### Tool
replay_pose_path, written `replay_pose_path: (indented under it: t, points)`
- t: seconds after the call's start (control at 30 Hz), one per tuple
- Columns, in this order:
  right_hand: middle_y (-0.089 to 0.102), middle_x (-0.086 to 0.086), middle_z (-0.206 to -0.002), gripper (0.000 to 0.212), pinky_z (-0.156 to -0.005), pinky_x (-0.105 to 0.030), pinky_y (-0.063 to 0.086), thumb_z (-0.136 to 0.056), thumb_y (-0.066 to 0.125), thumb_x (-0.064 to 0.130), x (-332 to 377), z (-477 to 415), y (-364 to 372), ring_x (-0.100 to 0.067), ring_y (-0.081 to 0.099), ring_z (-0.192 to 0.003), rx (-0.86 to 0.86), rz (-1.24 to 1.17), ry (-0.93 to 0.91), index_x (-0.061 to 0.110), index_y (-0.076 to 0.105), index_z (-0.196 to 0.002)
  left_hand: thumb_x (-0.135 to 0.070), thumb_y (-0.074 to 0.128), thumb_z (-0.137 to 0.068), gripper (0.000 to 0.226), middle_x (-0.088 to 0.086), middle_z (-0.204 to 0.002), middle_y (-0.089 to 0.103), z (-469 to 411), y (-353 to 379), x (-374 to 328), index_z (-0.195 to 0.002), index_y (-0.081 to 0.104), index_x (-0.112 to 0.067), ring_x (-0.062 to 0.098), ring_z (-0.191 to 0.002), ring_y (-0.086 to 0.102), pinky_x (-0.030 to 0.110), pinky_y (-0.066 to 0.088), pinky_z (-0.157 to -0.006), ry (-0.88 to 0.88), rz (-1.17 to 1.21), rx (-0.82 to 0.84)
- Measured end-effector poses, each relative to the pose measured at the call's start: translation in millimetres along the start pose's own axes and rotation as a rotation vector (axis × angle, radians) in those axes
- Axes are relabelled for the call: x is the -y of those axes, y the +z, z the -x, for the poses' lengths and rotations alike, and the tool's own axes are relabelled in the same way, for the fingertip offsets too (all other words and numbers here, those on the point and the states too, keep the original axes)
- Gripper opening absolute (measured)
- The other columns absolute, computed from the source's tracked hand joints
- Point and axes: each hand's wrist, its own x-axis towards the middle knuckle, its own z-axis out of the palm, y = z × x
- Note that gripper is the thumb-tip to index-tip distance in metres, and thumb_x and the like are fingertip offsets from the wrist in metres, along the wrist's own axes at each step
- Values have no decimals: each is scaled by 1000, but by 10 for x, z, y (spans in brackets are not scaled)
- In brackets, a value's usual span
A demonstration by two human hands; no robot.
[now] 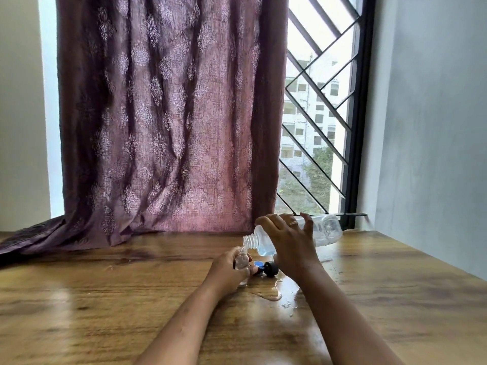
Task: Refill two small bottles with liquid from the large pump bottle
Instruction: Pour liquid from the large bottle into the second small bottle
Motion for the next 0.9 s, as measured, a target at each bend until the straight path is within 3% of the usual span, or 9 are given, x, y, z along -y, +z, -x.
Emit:
replay_pose_path:
  t: [0.2,0.43,0.9]
  points:
    - [62,14,-107,94,-93,-44,19,-27,76,2,-8,8,-9,-19,63,-99,3,-1,7,37,44,-108,-26,76,-73,24,0,-91,71,-11,5,23,-91,62,-17,16,-84,63,32,50,-80,-1,16,5]
    - [61,14,-108,94,-93,-44,19,-27,81,8,-26,4,4,-20,62,-100,24,-1,-3,37,45,-109,-23,75,-75,23,-2,-87,69,8,-4,4,-93,62,-15,10,-78,59,25,46,-73,7,21,6]
    - [62,13,-107,93,-92,-44,20,-28,81,6,-20,1,0,-20,62,-99,9,6,-3,36,46,-109,-25,75,-74,22,-4,-90,70,-6,-3,24,-91,61,-23,14,-86,65,32,51,-81,-9,40,23]
